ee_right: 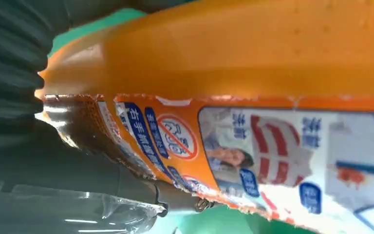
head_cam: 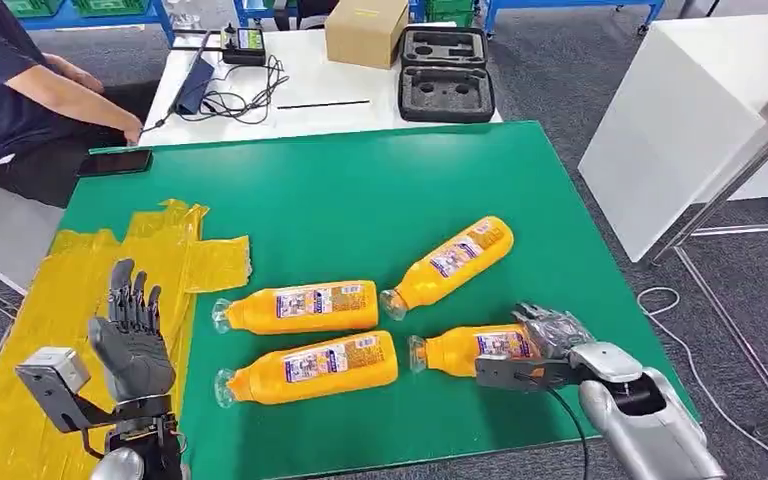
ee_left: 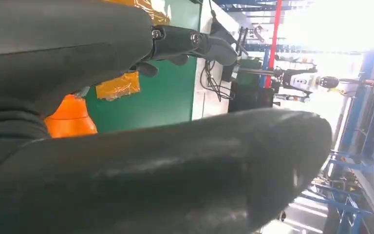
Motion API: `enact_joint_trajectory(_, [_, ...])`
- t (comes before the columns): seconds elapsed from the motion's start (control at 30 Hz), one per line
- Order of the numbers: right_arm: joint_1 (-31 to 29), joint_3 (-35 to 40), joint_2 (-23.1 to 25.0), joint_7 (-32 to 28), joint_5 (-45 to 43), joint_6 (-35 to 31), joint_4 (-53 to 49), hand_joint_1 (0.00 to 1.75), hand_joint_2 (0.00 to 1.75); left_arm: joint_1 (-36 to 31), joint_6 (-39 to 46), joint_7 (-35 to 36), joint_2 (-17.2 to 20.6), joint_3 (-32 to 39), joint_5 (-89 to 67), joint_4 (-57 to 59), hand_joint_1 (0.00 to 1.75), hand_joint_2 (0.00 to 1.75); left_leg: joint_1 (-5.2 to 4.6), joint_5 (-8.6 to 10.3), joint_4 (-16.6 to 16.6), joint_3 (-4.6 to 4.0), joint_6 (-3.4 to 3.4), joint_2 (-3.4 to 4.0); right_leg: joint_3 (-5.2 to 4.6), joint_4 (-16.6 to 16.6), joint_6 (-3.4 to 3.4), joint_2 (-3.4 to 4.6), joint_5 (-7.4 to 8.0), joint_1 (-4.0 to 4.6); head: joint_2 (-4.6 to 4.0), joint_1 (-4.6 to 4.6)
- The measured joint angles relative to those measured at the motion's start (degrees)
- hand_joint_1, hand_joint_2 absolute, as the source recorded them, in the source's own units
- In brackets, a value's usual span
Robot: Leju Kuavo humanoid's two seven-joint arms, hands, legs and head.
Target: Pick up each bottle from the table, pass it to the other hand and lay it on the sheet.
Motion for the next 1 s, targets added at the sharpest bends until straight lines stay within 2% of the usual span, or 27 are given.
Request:
enact_joint_trajectory(0.27, [7.09,-2.84,-3.54,1.27,-1.46,0.79,-7.68,1.75,1.75,-0.18,-0.48,0.39,0.07,-0.02,1.14,0.39,0.0,0.0,0.09,-0.34,-0.02,0.39,0.24,0.0,0.76,-0.52,0.08,-0.01,-0.17,0.08,0.0,0.04])
enact_joint_trajectory(0.43, [8.41,-3.5,-4.77,0.49,-2.95,-1.28,-8.92,1.75,1.75,0.16,-2.01,0.5,0.13,0.0,1.46,0.39,0.0,0.0,0.02,-0.41,-0.01,0.32,0.36,0.0,0.78,-0.57,0.14,-0.01,-0.13,0.03,0.0,0.06])
enact_joint_trajectory(0.53, [9.62,-5.11,-4.94,-0.82,-5.24,-4.95,-10.63,1.75,1.75,0.52,-3.06,0.28,0.13,0.04,1.92,0.39,0.0,0.0,-0.02,-0.4,-0.01,0.14,0.38,-0.02,0.73,-0.56,0.18,-0.02,-0.1,0.0,0.0,0.02])
enact_joint_trajectory(0.57, [10.09,-5.82,-4.83,-1.35,-6.08,-5.86,-11.38,1.75,1.75,0.7,-3.52,0.06,0.13,0.09,2.36,0.39,0.0,0.0,-0.03,-0.37,0.0,-0.01,0.4,-0.02,1.18,-0.55,0.23,-0.01,-0.05,-0.01,0.0,0.06])
enact_joint_trajectory(0.6, [10.19,-6.59,-4.66,-2.08,-7.33,-6.76,-12.14,1.75,1.75,0.9,-4.0,-0.15,0.13,0.11,2.43,0.39,0.0,1.75,-0.05,-0.32,0.0,-0.16,0.43,0.0,1.04,-0.53,0.45,0.01,0.11,-0.02,0.0,0.02])
enact_joint_trajectory(0.73, [10.14,-11.46,-3.02,-5.57,-14.56,-12.73,-15.64,1.75,1.75,2.22,-6.45,-1.53,-0.13,0.55,2.21,0.22,0.0,1.75,-0.07,-0.24,0.0,-0.56,0.42,0.08,0.52,-0.41,0.31,0.06,0.2,-0.02,0.0,0.02])
enact_joint_trajectory(1.0, [10.38,-17.1,4.95,-5.68,-16.26,-19.57,-24.47,1.75,1.75,4.23,-8.48,-2.01,-2.03,0.94,1.7,-0.77,0.0,1.75,0.0,-0.22,-0.01,-0.78,0.37,0.09,0.29,-0.41,0.27,0.05,0.16,0.02,0.0,0.04])
